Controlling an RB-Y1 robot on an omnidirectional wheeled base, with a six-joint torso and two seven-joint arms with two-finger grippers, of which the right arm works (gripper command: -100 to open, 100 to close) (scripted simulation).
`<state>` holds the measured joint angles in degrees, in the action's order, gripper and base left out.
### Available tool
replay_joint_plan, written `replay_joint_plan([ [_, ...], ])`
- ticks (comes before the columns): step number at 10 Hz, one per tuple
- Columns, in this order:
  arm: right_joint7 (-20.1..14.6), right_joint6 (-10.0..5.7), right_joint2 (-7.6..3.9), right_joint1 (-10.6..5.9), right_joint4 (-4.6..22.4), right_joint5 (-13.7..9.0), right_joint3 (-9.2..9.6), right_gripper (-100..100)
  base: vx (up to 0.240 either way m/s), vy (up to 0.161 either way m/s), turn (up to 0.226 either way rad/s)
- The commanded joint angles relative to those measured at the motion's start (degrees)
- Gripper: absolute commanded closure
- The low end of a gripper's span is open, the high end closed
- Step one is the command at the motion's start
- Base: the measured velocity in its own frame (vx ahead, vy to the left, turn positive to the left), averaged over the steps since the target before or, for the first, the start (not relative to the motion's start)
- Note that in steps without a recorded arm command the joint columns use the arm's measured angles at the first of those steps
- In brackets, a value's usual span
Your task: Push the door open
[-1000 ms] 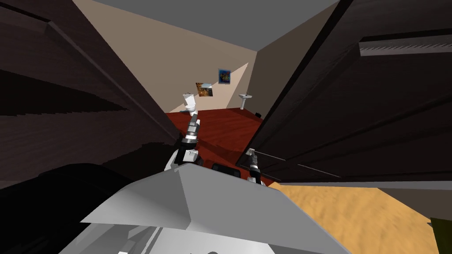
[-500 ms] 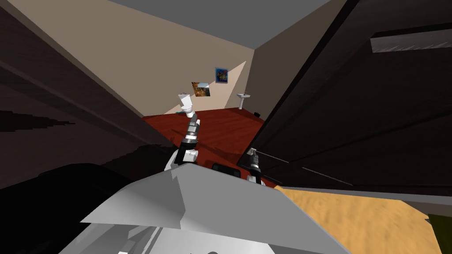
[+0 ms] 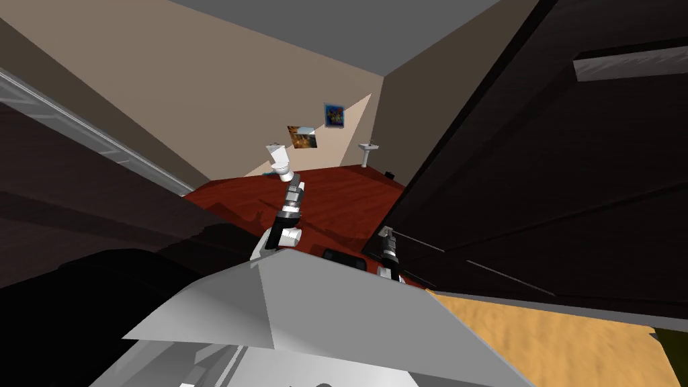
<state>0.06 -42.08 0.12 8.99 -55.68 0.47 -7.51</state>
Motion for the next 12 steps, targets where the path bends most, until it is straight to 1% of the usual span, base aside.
replay_joint_plan([
  [1,0.1,0.11,-1.24,0.06,-0.8,-0.7,-1.33,100,0.217,0.055,-0.076],
  [3,0.5,0.13,-1.58,-0.1,-0.7,-1.4,-2.75,100,0.247,0.051,-0.062],
  [5,0.8,0.15,-1.36,-0.24,-0.6,-2.0,-3.91,100,0.211,0.04,-0.053],
  [6,1.0,0.16,-1.1,-0.3,-0.6,-2.3,-4.47,100,0.201,0.06,-0.07],
  [9,1.5,0.19,0.81,-0.52,-0.5,-3.4,-6.41,100,0.22,0.051,-0.084],
  [10,1.5,0.57,0.6,0.08,-0.7,-3.1,-5.94,100,0.092,0.015,-0.034],
  [11,1.7,0.43,-0.59,0.03,-0.8,-3.8,-7.14,100,0.141,0.03,-0.037],
  [12,1.8,0.4,-0.93,0.03,-0.8,-4.0,-7.6,100,0.21,0.064,-0.064],
])
